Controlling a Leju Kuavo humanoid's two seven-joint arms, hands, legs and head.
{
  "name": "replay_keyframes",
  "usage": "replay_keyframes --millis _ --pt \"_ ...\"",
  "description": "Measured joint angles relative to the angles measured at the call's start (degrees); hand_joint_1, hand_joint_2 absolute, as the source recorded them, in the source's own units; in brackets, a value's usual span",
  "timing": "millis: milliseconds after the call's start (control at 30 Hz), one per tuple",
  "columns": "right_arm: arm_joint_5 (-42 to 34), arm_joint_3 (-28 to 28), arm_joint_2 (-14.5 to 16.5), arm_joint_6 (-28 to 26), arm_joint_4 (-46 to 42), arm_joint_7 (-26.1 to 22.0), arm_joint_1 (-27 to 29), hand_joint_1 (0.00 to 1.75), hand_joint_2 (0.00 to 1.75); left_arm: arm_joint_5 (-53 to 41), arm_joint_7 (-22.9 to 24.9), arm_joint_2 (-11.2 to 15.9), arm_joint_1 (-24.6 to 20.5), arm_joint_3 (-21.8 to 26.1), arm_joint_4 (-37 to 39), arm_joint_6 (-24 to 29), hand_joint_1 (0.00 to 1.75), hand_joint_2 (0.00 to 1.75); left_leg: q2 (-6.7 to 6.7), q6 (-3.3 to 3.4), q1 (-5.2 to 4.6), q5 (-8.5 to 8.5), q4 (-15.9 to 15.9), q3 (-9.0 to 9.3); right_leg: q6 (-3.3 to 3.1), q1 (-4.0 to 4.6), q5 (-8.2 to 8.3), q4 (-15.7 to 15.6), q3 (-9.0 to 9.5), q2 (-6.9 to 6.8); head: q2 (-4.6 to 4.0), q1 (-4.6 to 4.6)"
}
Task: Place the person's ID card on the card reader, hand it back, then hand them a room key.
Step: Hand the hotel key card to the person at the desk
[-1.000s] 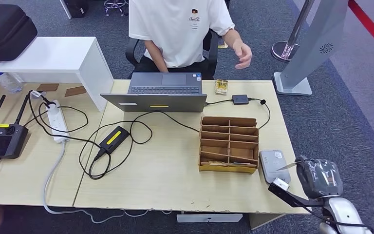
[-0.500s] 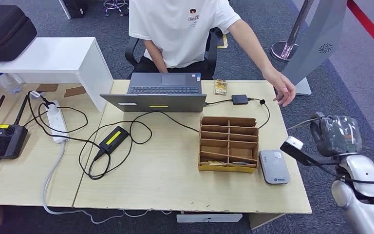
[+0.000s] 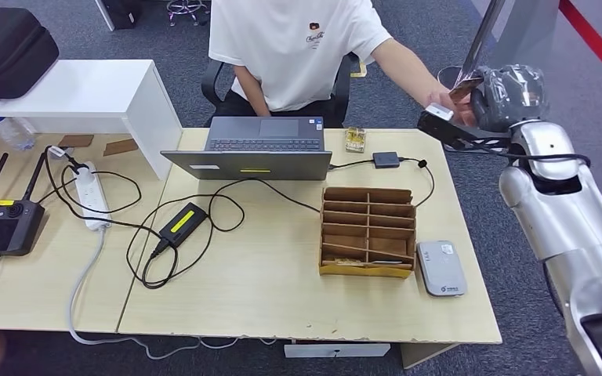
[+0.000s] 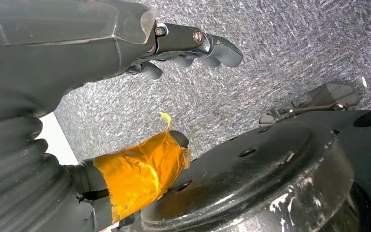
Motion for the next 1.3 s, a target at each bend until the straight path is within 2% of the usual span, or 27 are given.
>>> replay_keyframes --millis 267,300,400,433,933,1167,1300 --pt "0.57 2.82 3.35 -0.15 6.01 0.16 -3.21 1.75 1.75 0.01 -0.08 0.03 0.00 -0.19 -0.50 -0.60 0.00 1.75 -0.05 0.00 -0.01 0.00 0.00 -0.03 0.00 -0.01 0.00 -0.02 0.00 -0.04 0.00 0.01" --pt "0.57 3.05 3.58 -0.23 6.59 0.07 -3.41 1.42 1.75 0.03 -0.17 0.08 0.01 -0.21 -0.60 -0.76 0.00 1.75 -0.05 0.00 -0.01 0.00 0.01 -0.03 0.00 -0.01 0.00 -0.02 0.00 -0.05 0.00 0.01" --pt "0.50 3.66 4.01 -0.54 7.88 -0.16 -3.79 0.11 1.75 0.01 -0.46 0.22 0.04 -0.33 -0.79 -0.89 0.00 1.75 -0.07 0.00 -0.01 0.00 0.01 -0.04 0.00 -0.01 0.00 -0.02 0.00 -0.06 0.00 0.01" --pt "0.45 3.78 4.08 -0.69 8.16 -0.20 -3.82 0.00 1.75 -0.01 -0.51 0.24 0.05 -0.38 -0.80 -0.88 0.00 1.75 -0.07 0.00 -0.01 0.00 0.01 -0.04 0.00 -0.01 0.00 -0.03 0.00 -0.06 0.00 0.01" --pt "-0.81 4.44 3.10 -3.66 8.85 -0.89 -1.55 0.00 1.75 0.25 -0.10 0.23 0.09 -0.66 -0.81 -0.28 0.00 1.75 -0.06 0.00 -0.01 -0.01 0.03 -0.01 0.01 -0.01 0.00 -0.03 -0.02 -0.05 0.00 0.00" --pt "-1.45 4.20 -1.50 -5.59 2.42 -1.68 4.50 0.00 1.75 1.16 0.02 0.03 0.29 -0.63 -0.81 0.21 0.00 1.75 -0.11 0.03 -0.01 -0.03 0.07 -0.03 0.02 -0.01 -0.02 -0.07 -0.01 -0.10 0.00 0.01" --pt "-2.63 2.04 -5.96 -7.02 -6.73 -2.00 12.29 0.00 1.75 1.75 0.02 -0.18 0.49 -0.62 -0.81 0.89 0.00 1.75 -0.28 0.06 -0.01 -0.06 0.09 -0.07 0.09 0.00 -0.06 -0.10 0.03 -0.28 0.00 0.01"
